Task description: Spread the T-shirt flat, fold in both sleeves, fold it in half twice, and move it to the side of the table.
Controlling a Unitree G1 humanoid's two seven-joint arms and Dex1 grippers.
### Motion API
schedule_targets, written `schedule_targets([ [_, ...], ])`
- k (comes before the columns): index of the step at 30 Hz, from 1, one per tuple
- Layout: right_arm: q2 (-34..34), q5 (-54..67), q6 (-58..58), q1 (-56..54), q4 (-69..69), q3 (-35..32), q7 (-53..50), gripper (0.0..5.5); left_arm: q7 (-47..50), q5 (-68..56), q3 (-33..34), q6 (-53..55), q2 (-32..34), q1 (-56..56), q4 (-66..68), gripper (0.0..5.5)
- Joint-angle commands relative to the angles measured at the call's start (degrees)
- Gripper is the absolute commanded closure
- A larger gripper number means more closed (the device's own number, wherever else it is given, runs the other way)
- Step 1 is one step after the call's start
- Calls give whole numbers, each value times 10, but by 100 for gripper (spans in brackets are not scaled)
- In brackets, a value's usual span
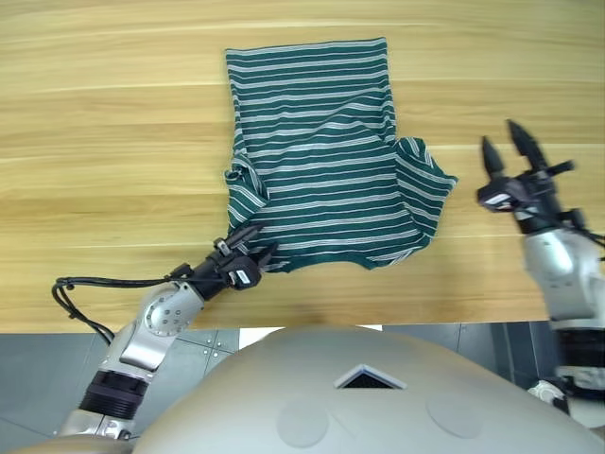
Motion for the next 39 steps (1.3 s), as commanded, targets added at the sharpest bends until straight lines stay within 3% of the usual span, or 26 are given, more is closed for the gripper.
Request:
schedule_targets([
  [1,-54,-60,-3,82,8,44,73,362,16,33,8,16,2,-9,22,323],
  [7,-51,-79,0,109,4,113,129,362,16,32,1,3,12,16,18,323],
  [13,-18,-89,3,21,31,168,117,362,6,11,-22,-24,6,34,-3,323],
  [25,-37,-83,2,-32,126,171,56,362,44,19,20,-28,1,18,-8,323],
  [30,-27,-92,-9,-60,162,201,51,362,44,10,21,-39,-6,21,-19,323],
  [33,-20,-93,-16,-66,170,223,54,426,44,0,23,-54,-9,23,-29,320],
  [39,-15,-83,-24,-71,182,240,57,498,27,-59,19,-79,-11,38,-72,320],
])
